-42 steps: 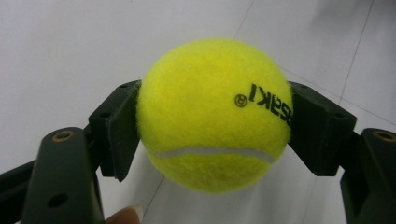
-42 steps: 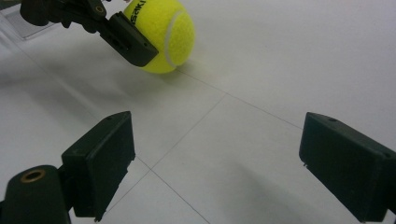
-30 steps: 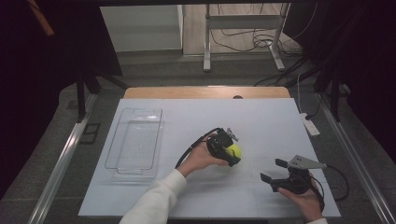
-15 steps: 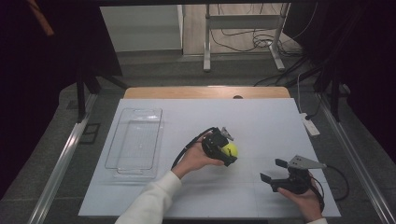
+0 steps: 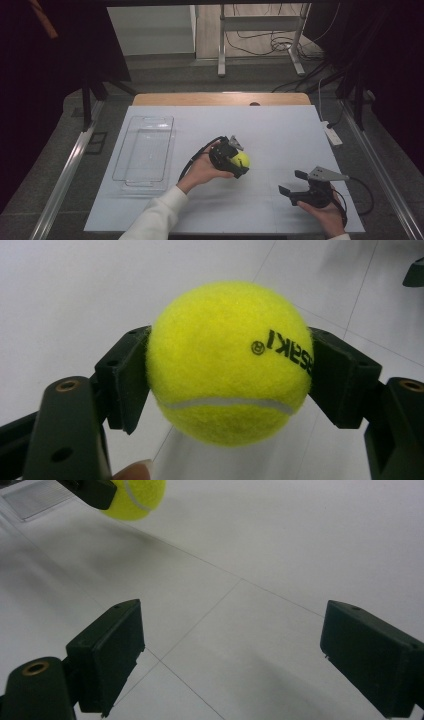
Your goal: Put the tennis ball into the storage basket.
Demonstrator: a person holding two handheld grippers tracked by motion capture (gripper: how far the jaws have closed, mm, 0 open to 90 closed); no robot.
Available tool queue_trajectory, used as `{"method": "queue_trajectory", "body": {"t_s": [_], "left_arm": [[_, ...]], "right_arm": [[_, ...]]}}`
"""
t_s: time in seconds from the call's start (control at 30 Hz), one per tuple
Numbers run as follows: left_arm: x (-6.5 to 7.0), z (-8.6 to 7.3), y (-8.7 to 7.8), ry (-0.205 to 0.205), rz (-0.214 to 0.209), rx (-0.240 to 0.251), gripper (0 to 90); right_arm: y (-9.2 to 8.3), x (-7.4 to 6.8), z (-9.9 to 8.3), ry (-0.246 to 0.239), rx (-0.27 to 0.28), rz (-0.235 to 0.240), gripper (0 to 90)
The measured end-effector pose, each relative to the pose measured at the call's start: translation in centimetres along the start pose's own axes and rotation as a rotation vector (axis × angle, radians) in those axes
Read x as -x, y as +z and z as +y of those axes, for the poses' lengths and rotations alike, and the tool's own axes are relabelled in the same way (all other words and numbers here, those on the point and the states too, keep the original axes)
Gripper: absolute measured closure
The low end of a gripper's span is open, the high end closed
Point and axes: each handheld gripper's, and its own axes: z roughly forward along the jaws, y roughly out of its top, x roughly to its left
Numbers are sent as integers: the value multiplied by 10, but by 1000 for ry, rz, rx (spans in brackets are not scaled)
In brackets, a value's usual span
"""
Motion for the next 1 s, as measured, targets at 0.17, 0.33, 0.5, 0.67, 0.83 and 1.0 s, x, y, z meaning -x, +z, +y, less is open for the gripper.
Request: {"method": "queue_trajectory", "body": {"t_s": [0.17,0.33,0.5,0.67,0.83,1.0], "left_arm": [[0,-5,-9,-6,0,14,261],[-1,-11,-15,-12,6,21,261],[-3,-16,-21,-16,18,31,261],[-3,-21,-27,-21,27,40,261],[-2,-25,-33,-13,29,57,261],[-1,-28,-36,-5,30,56,260]], "right_arm": [[0,0,0,0,1,-1,107],[0,0,0,2,1,-4,107],[0,-1,0,3,1,-9,107],[0,-1,0,2,3,-11,108],[1,-1,-1,-1,2,-13,107],[1,0,-1,-3,-1,-15,108]]}}
